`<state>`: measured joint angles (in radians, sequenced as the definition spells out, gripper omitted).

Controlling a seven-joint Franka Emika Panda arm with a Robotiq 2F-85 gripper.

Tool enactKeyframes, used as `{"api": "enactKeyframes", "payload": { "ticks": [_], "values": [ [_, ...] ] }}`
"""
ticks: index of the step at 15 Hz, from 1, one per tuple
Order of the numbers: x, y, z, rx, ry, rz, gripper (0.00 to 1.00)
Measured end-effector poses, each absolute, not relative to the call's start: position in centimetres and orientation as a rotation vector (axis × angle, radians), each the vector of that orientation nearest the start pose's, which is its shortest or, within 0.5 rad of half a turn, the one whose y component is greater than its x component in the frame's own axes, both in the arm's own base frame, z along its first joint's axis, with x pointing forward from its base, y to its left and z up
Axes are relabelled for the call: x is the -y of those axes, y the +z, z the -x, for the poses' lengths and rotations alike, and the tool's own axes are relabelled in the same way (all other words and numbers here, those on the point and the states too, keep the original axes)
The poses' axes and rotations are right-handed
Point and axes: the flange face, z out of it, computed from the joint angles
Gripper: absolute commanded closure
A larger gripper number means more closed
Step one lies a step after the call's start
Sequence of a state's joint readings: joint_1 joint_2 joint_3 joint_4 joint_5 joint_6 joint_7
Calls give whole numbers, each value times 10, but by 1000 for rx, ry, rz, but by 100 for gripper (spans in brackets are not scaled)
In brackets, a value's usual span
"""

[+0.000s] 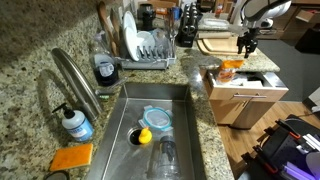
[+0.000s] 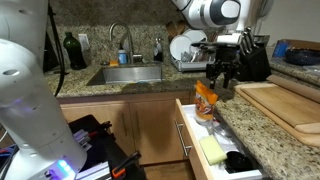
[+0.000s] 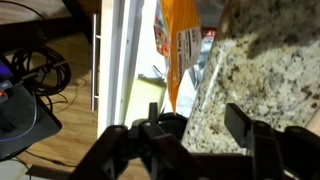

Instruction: Put the orange packet in the open drawer, remove the yellow sponge from the open drawer and use it to wipe the counter

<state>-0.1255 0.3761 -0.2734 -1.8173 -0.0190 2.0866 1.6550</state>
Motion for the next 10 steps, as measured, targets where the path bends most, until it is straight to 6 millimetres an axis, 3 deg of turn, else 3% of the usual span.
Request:
{"api": "enactKeyframes", "payload": {
  "ticks": [3,5,8,10],
  "values": [
    [242,362,-563,-2811,-46,1707,0],
    [229,372,-545,-2761,5,1705,0],
    [203,366,-517,-2677,67,1766,0],
    [197,351,-494,-2674,96,1798,0]
  ]
}}
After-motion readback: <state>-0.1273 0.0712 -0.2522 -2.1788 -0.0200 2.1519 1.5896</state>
